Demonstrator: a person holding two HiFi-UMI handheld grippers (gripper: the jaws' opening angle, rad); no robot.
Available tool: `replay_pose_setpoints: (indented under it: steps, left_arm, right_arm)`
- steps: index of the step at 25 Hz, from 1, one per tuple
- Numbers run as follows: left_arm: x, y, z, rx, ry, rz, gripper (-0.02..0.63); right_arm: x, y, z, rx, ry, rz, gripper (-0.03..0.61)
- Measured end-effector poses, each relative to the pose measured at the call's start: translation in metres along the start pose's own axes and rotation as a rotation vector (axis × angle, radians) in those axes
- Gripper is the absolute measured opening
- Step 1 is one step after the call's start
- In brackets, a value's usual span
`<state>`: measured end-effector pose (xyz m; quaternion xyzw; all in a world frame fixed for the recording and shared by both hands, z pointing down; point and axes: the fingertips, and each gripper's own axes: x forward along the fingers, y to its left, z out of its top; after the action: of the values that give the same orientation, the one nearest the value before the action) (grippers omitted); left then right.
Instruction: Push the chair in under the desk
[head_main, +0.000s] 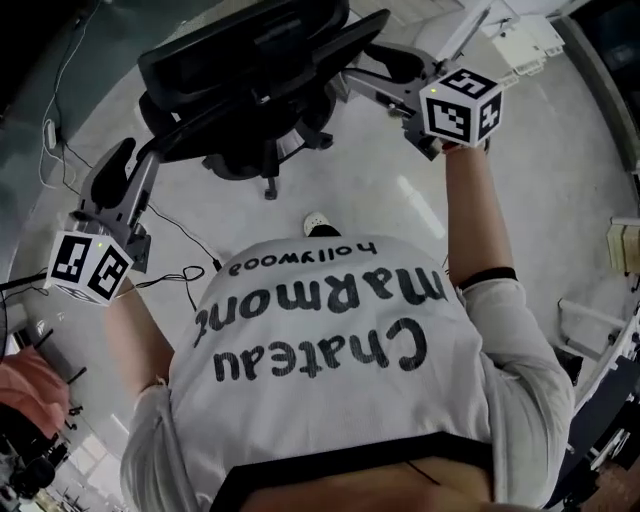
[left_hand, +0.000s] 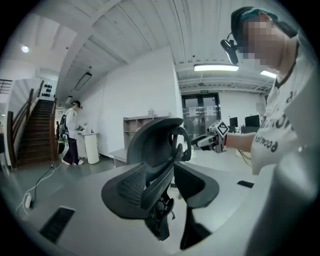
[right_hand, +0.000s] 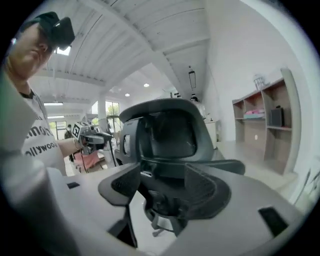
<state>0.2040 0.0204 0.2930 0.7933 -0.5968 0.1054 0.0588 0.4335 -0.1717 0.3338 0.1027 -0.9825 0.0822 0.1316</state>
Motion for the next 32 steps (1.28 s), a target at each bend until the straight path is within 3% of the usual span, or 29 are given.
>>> replay_pose_setpoints:
  steps: [2,6,9,13,15,18,20,25,32]
  left_arm:
    - [0.005,0.001,-0.002,0.065,0.062,-0.051,0.212]
    - [0.025,-0.011,-0.013,0.295,0.264,-0.07,0.23]
    - [0.047,-0.026,-0.028,0.434,0.397,-0.094,0.232]
    - [0.075,-0.025,-0.049,0.578,0.531,-0.034,0.23]
    - [0.08,-0.018,-0.06,0.639,0.616,-0.012,0.174]
    - [0.075,-0.014,-0.065,0.627,0.657,-0.035,0.172]
    - [0.075,-0.014,-0.065,0.629,0.659,-0.034,0.169]
    - [0.075,-0.007,-0.072,0.661,0.689,-0.002,0.174]
    - [0.037,0.039,-0.085,0.667,0.763,-0.011,0.188]
  right_arm:
    - [-0.009,-0.02,0.005,-0.083,0.074,-0.051,0.341]
    - [-0.023,-0.06,0.0,-0.263,0.294,-0.071,0.373]
    - [-0.02,-0.081,-0.001,-0.362,0.382,-0.053,0.377]
    - [0.003,-0.089,-0.009,-0.462,0.482,0.002,0.38]
    - [0.015,-0.09,-0.015,-0.566,0.559,0.009,0.38]
    - [0.03,-0.092,-0.022,-0.714,0.641,-0.009,0.377]
    - [0.037,-0.096,-0.021,-0.754,0.643,-0.059,0.308]
    - [0.037,-0.091,-0.026,-0.761,0.655,-0.138,0.301]
    - [0.047,-0.032,-0.026,-0.711,0.654,-0.175,0.282]
